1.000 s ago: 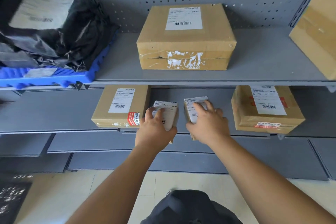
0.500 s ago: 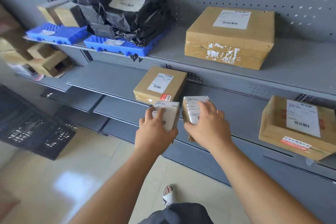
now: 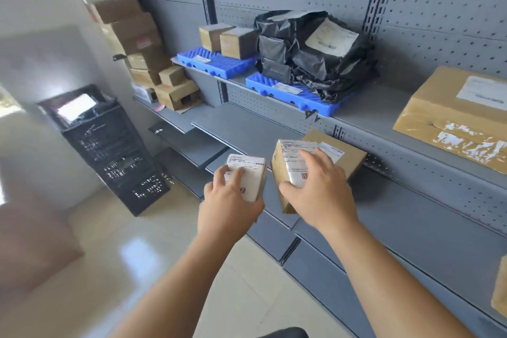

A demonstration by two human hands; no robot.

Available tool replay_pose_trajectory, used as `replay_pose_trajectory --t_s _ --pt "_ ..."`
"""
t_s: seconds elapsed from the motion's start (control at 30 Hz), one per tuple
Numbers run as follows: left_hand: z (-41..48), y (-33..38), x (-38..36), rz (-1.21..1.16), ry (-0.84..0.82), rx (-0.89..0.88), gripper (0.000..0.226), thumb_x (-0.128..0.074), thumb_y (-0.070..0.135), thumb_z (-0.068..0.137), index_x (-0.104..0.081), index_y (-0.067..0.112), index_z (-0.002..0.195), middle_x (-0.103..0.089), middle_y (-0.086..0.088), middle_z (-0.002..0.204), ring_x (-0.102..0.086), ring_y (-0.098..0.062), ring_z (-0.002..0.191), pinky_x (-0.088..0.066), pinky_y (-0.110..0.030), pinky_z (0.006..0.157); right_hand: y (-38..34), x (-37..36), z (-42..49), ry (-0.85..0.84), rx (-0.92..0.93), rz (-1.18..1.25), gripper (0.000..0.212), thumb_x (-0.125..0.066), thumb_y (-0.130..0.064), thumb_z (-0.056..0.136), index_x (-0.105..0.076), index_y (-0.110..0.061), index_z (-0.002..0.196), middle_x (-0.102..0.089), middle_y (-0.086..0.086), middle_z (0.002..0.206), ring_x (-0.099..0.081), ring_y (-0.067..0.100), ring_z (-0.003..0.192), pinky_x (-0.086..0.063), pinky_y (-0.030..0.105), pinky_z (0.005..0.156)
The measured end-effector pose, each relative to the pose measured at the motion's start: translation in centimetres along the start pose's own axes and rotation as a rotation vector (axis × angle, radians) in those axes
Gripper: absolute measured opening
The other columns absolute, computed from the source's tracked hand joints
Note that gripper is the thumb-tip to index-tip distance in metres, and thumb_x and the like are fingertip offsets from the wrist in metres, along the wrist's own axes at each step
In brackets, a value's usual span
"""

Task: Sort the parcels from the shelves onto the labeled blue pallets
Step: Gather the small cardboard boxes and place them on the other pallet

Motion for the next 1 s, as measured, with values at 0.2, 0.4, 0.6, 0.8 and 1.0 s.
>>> replay_pose_trajectory --t_s 0.2,0.4,0.6,0.8,1.0 --pt "4.3 -8.2 8.3 -0.027 0.118 0.080 0.066 -0.065 0.056 0.082 -0.041 0.041 0.141 -0.026 0.013 0.157 -0.039 -0.026 0.131 -0.042 -0.037 0.094 -11.6 -3.9 3.0 0.015 0.144 0.050 0.078 -0.061 -0.052 0.080 -0.041 -0.026 0.151 -0.034 0.000 0.161 -0.041 0.035 0.135 -0.044 0.049 0.106" --pt "7.5 -16.4 15.9 -0.066 0.225 0.139 0.068 -0.062 0.060 0.082 -0.038 0.044 0.144 -0.023 0.014 0.158 -0.036 -0.025 0.135 -0.045 -0.043 0.101 -22.1 -7.6 4.9 0.070 0.251 0.021 0.079 -0.064 -0.053 0.081 -0.041 -0.025 0.152 -0.033 0.003 0.162 -0.039 0.035 0.138 -0.042 0.052 0.103" --pt "9.8 -22.7 20.0 -0.092 0.271 0.185 0.070 -0.062 0.060 0.084 -0.036 0.043 0.147 -0.022 0.013 0.159 -0.035 -0.027 0.138 -0.045 -0.044 0.104 -28.7 -11.8 6.9 0.056 0.299 -0.022 0.079 -0.065 -0.050 0.080 -0.044 -0.021 0.151 -0.036 0.005 0.161 -0.043 0.039 0.132 -0.045 0.053 0.099" --pt "13.5 -26.9 21.8 -0.101 0.293 0.241 0.073 -0.064 0.057 0.083 -0.035 0.042 0.149 -0.021 0.011 0.160 -0.034 -0.028 0.138 -0.044 -0.045 0.107 -33.5 -15.3 11.1 0.027 0.341 -0.004 0.079 -0.065 -0.049 0.080 -0.043 -0.022 0.152 -0.034 0.005 0.162 -0.040 0.037 0.135 -0.043 0.052 0.102" --pt "20.5 -28.4 22.9 -0.082 0.328 0.261 0.074 -0.064 0.056 0.082 -0.035 0.043 0.149 -0.021 0.012 0.158 -0.034 -0.027 0.137 -0.045 -0.047 0.107 -36.7 -17.9 17.6 0.027 0.391 0.044 0.079 -0.065 -0.049 0.080 -0.043 -0.023 0.151 -0.034 0.004 0.162 -0.039 0.037 0.137 -0.043 0.053 0.102"
Point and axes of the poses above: each hand's wrist, its own z-axis towards the middle knuckle, its own x-axis out of the back of the hand, y = z × x, the point moved 6 cm from there along z, towards the middle knuckle
